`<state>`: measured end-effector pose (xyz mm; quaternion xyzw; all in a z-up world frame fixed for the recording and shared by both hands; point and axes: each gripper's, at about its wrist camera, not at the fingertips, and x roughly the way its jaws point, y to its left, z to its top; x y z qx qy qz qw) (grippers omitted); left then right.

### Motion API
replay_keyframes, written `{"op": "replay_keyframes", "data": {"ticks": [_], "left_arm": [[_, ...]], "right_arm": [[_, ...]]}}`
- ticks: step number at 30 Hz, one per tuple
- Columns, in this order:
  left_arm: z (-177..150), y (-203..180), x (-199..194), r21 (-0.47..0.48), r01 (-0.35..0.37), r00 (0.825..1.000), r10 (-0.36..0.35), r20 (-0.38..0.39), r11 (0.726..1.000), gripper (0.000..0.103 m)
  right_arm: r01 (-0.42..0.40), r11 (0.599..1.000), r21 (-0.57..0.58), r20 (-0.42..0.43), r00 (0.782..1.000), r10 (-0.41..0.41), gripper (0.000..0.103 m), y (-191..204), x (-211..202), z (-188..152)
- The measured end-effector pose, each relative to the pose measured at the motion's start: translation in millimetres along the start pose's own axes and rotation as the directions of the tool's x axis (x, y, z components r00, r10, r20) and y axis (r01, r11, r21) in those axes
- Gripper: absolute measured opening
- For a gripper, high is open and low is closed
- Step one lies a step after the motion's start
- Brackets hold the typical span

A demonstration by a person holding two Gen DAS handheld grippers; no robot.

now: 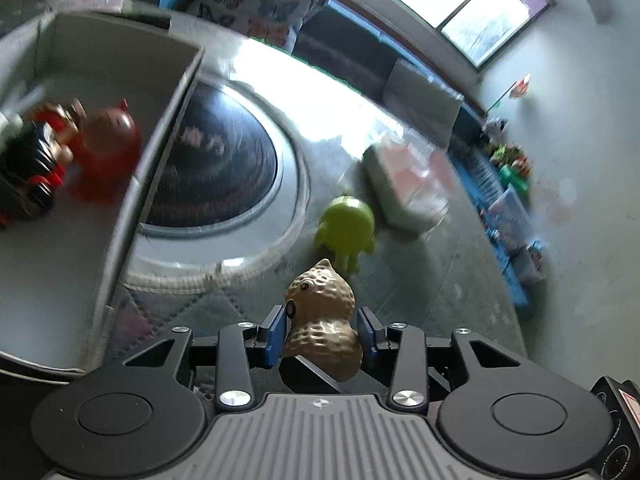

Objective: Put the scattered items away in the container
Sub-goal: 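Carry the peanut figure with the left gripper into the white box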

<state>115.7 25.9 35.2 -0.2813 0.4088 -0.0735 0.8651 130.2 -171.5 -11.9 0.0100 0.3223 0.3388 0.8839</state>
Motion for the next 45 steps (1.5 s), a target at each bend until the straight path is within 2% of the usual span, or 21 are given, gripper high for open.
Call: {"op": "replay_keyframes", "data": {"ticks": [7,11,15,22,31,38,45], "left_arm": [[14,16,-60,-0.038,0.002,0.99,0.003,0.141,0.999,0.041],[21,41,-93,-0.099,-0.036,0.975,0.057,0.216,0.994,0.041],[25,73,-116,-0.186,-0.084,0.96,0.129,0.247,0.979,0.041],[27,125,-136,-0.306,-0.132,0.944,0.214,0.251,0.943,0.041],[33,153,-132,-0.371,-0.149,0.944,0.244,0.223,0.917,0.041],[29,163,-131,-0.394,-0.16,0.945,0.256,0.205,0.905,0.04],[26,164,-135,-0.4,-0.157,0.946,0.253,0.201,0.903,0.04]], "right_arm": [[-0.056,0.991,-0.119,0.072,0.995,0.065,0.044,39,-7,30],[-0.125,0.972,-0.201,0.08,0.986,0.144,0.044,70,7,46],[-0.214,0.94,-0.267,0.052,0.971,0.235,0.044,103,33,55],[-0.345,0.888,-0.304,-0.043,0.936,0.349,0.044,144,81,62],[-0.417,0.862,-0.29,-0.138,0.909,0.393,0.044,154,117,65],[-0.441,0.848,-0.293,-0.189,0.896,0.401,0.044,157,131,62],[-0.431,0.849,-0.306,-0.212,0.9,0.38,0.044,159,136,60]]}}
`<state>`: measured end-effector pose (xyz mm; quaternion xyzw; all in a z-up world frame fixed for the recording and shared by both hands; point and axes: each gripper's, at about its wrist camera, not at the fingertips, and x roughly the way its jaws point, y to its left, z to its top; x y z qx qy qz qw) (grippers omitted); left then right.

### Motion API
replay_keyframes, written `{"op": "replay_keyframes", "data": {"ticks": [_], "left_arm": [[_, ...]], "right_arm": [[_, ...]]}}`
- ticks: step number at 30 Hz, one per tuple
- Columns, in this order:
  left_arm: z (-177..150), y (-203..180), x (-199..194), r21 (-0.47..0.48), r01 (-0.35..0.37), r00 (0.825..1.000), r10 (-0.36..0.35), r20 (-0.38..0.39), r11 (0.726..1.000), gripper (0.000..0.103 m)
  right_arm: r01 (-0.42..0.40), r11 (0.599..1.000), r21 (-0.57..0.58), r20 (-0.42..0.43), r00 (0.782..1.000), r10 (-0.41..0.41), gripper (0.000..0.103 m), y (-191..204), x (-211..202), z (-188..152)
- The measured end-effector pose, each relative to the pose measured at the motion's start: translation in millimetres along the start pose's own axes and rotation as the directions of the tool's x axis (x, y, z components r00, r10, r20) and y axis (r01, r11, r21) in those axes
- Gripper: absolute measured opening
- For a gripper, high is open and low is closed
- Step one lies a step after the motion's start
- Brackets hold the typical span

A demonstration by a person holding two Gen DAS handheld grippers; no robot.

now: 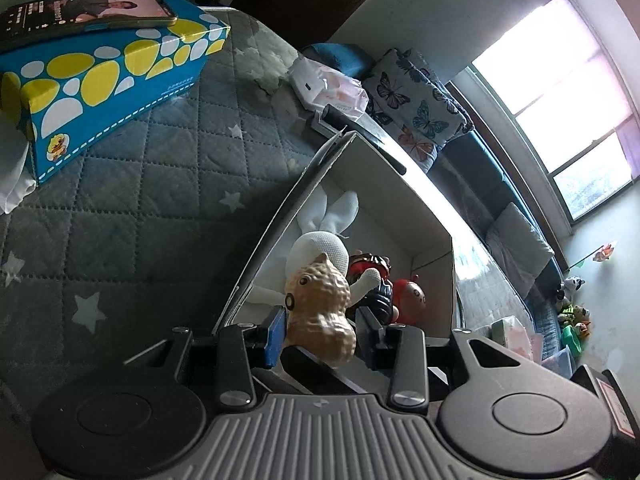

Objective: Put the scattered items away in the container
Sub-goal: 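Carry the peanut figure with the left gripper into the white box, then open the left gripper beside the bunny to release the peanut figure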

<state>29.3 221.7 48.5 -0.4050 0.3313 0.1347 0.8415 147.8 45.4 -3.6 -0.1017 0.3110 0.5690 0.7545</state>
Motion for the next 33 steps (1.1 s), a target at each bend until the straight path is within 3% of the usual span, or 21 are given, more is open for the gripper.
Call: {"op": "replay_keyframes", "data": {"ticks": [20,33], "left_arm": [[1,3,-23,-0.015,0.007,0.998,-0.006,0.064,1.0,0.04],[-3,-6,-28,0.0,0.024,0.997,-0.024,0.069,1.0,0.04]], "right_arm": [[-0.009,0.999,-0.049,-0.055,0.998,0.006,0.044,7,15,10],[0.003,0.999,-0.036,-0.023,1.0,-0.003,0.045,10,-2,10]]}}
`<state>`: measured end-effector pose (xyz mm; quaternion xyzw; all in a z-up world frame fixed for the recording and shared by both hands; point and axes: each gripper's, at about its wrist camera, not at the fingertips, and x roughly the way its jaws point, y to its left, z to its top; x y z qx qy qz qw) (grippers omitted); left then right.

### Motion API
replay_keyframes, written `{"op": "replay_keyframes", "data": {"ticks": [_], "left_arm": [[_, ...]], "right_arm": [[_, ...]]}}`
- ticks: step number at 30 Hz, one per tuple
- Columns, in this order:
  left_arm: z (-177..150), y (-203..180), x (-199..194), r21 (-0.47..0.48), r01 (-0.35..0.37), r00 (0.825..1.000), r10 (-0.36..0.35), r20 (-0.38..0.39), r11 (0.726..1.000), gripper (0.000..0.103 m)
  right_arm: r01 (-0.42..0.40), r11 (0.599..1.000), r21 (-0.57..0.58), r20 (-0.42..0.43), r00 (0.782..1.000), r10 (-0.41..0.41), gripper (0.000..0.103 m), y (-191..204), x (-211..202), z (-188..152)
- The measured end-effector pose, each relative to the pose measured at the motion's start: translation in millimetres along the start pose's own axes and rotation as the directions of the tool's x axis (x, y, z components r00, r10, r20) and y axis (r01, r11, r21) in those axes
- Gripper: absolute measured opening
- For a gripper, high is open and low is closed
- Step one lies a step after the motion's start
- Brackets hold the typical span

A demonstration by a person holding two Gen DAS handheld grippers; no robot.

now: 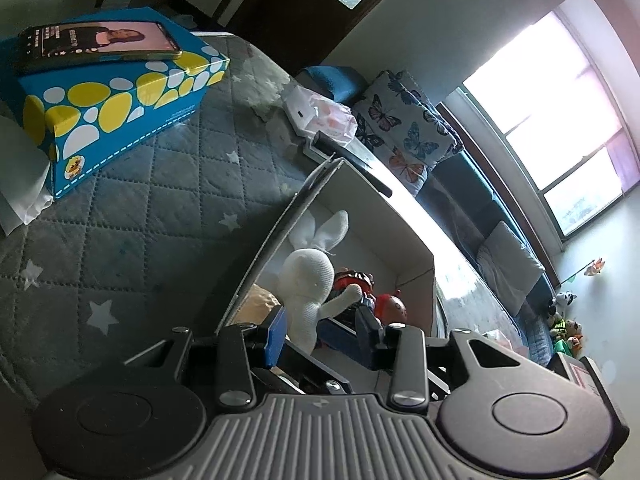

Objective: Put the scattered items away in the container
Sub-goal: 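Open the left gripper beside the bunny to release the peanut figure, then move the left gripper to the green round-headed figure on the table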

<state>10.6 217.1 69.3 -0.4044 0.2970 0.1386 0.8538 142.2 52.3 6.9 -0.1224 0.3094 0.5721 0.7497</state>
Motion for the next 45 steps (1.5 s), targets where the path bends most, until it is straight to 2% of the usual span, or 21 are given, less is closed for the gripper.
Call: {"op": "replay_keyframes", "data": {"ticks": [4,6,21,33,45], "left_arm": [[-3,-6,-1,0.01,0.007,1.0,-0.007,0.0,1.0,0.04],[-5,-9,-1,0.018,0.013,1.0,-0.013,-0.001,1.0,0.04],[-35,-56,15,0.126,0.082,0.994,-0.073,-0.075,0.989,0.04],[-66,-93,35,0.216,0.139,0.982,-0.107,-0.154,0.967,0.04],[-96,-122,61,0.294,0.198,0.963,-0.13,-0.234,0.935,0.04]], "right_arm": [[0.01,1.0,0.008,0.024,1.0,-0.01,0.046,0,-11,-2],[0.018,1.0,0.01,0.041,0.999,-0.018,0.05,0,-19,-3],[0.125,0.989,0.076,0.153,0.979,-0.135,0.052,-6,-95,-31],[0.221,0.958,0.181,0.162,0.954,-0.251,0.052,-26,-136,-65],[0.28,0.926,0.253,0.15,0.934,-0.323,0.052,-42,-160,-94]]}}
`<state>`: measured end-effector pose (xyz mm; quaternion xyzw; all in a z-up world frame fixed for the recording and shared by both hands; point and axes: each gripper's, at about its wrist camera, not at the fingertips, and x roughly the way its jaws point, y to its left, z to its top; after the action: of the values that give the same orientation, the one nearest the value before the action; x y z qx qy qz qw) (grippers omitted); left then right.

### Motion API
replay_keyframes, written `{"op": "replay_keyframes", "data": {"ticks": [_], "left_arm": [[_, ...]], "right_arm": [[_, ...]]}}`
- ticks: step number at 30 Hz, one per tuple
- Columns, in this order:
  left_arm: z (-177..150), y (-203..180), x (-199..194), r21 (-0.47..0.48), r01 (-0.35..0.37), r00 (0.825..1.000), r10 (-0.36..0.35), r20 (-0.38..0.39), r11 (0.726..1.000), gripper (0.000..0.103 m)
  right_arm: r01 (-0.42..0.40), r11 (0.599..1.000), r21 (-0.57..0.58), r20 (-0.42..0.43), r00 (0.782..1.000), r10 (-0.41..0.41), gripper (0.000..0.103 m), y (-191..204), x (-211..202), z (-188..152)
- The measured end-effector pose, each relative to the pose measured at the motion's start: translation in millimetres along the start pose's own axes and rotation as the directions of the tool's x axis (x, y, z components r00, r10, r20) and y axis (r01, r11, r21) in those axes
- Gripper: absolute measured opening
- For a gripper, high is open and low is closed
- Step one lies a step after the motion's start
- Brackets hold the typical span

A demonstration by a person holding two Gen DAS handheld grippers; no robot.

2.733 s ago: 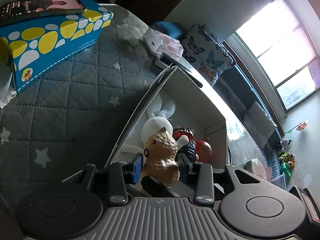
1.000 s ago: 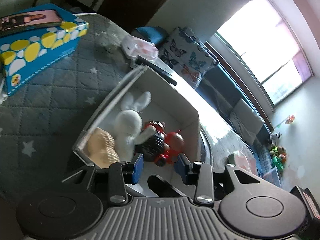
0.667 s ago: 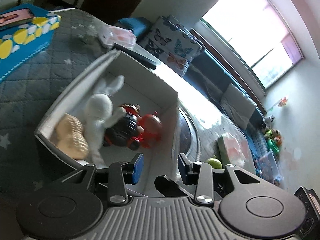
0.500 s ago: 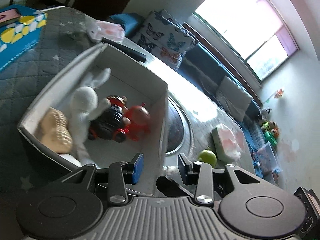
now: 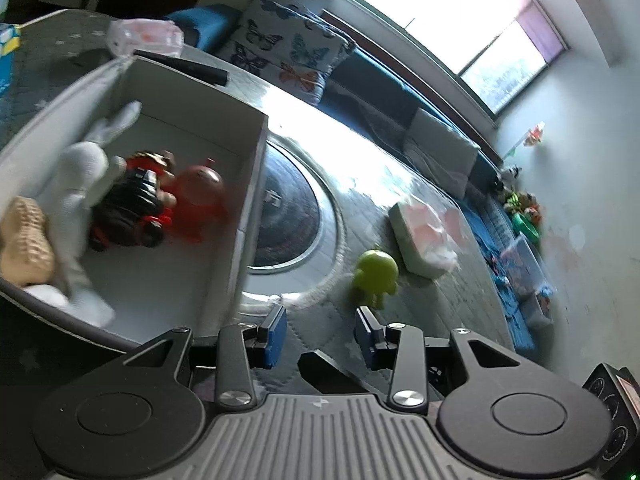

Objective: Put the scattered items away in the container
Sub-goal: 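Move the left gripper to the green round-headed figure on the table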

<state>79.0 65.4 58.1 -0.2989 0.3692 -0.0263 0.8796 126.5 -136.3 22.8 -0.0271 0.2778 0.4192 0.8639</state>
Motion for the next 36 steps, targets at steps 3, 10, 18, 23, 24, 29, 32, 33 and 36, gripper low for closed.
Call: {"op": "replay_keyframes", "data": {"ticks": [3,10,18,23,24,29,32,33,36], "left_arm": [[-3,-6,12,0.014,0.009,1.0,-0.008,-0.024,1.0,0.04],[-4,-20,34,0.046,0.02,0.998,-0.017,-0.06,0.999,0.04],[8,-33,61,0.041,0.04,0.997,-0.036,-0.074,0.998,0.04],[17,-40,79,0.022,0.052,0.995,-0.05,-0.087,0.998,0.04],[19,-42,81,0.024,0.055,0.995,-0.053,-0.085,0.998,0.04],[29,-48,97,0.011,0.061,0.995,-0.06,-0.082,0.998,0.04],[34,-50,105,0.004,0.056,0.995,-0.056,-0.082,0.998,0.04],[36,-50,107,0.003,0.053,0.995,-0.053,-0.08,0.999,0.04],[41,-53,114,0.005,0.054,0.995,-0.053,-0.081,0.999,0.04]], "right_arm": [[0.021,1.0,0.016,-0.003,1.0,-0.021,0.052,-8,-3,-4],[0.084,0.995,0.047,-0.01,0.996,-0.083,0.052,-28,-8,-12],[0.168,0.983,0.075,-0.019,0.986,-0.167,0.052,-62,-8,-16],[0.196,0.976,0.099,-0.022,0.981,-0.195,0.052,-83,-2,-12],[0.199,0.974,0.105,-0.023,0.98,-0.198,0.052,-87,-1,-11],[0.216,0.969,0.119,-0.027,0.976,-0.214,0.064,-106,8,-5],[0.22,0.967,0.127,-0.031,0.976,-0.218,0.064,-117,14,-4],[0.218,0.967,0.131,-0.033,0.976,-0.216,0.064,-120,16,-3],[0.219,0.966,0.138,-0.041,0.976,-0.215,0.064,-128,22,-1]]}}
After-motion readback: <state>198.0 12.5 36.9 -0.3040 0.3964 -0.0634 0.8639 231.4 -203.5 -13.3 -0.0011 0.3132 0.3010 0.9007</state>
